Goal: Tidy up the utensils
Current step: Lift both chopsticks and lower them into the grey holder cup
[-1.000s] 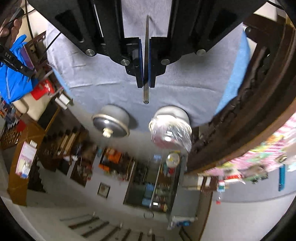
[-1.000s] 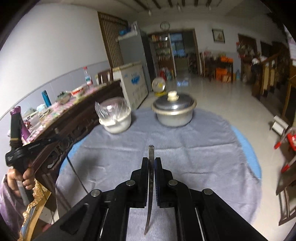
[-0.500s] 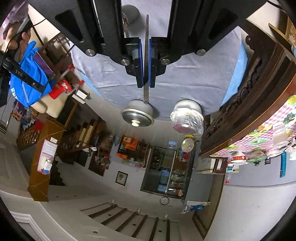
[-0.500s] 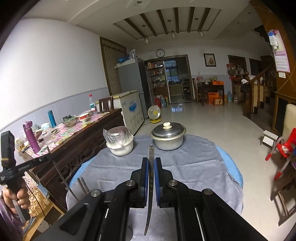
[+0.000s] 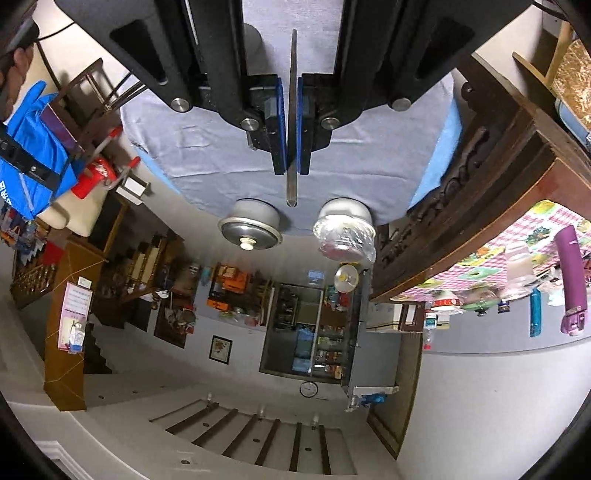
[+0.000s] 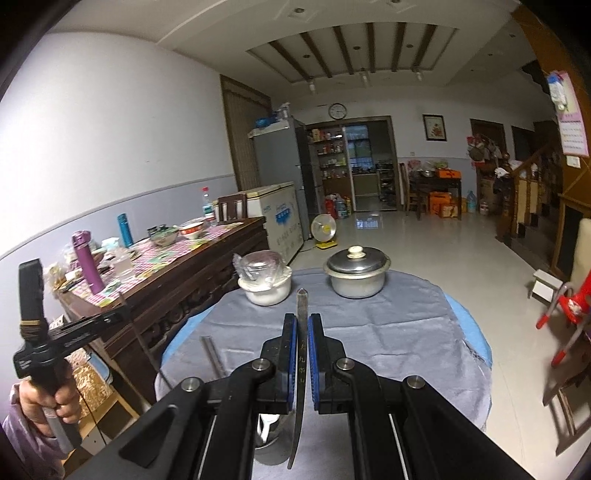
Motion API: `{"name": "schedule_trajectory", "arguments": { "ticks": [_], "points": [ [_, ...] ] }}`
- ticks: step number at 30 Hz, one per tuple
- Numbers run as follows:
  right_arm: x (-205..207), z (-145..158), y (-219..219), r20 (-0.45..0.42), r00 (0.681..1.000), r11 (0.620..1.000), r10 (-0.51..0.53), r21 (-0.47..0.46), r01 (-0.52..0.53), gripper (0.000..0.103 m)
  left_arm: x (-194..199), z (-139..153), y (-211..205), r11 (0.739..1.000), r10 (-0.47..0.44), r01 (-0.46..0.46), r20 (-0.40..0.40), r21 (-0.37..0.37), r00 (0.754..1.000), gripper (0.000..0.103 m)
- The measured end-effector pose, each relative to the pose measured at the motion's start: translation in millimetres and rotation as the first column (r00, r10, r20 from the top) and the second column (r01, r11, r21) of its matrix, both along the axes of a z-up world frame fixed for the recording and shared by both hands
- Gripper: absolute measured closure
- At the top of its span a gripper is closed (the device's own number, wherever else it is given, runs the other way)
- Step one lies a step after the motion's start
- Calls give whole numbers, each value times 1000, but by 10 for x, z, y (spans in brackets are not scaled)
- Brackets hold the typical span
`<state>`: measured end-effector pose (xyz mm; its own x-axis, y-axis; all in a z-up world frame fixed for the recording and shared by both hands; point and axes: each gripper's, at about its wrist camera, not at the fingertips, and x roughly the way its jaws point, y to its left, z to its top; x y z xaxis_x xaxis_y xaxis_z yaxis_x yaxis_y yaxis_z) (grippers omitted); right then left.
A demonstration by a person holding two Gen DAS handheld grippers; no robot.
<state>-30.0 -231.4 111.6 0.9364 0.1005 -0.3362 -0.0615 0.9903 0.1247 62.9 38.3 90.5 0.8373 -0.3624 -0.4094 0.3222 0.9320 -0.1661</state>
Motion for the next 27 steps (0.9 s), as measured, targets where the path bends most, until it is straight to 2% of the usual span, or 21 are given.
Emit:
{"name": "schedule_trajectory", "arguments": {
  "ticks": [9,19,27],
  "points": [
    [-136,21,321,12,998,997,67,-26,-66,96,-137,56,-10,1000,14,-14,37,18,999,98],
    [-122,82,312,31,997,997,77,0,-77,96,-208,114,-64,1000,9,-11,54,25,998,98],
    [-151,209,309,83,993,996,83,35,-87,96,-291,236,-142,1000,-11,10,70,17,997,98]
  ]
}}
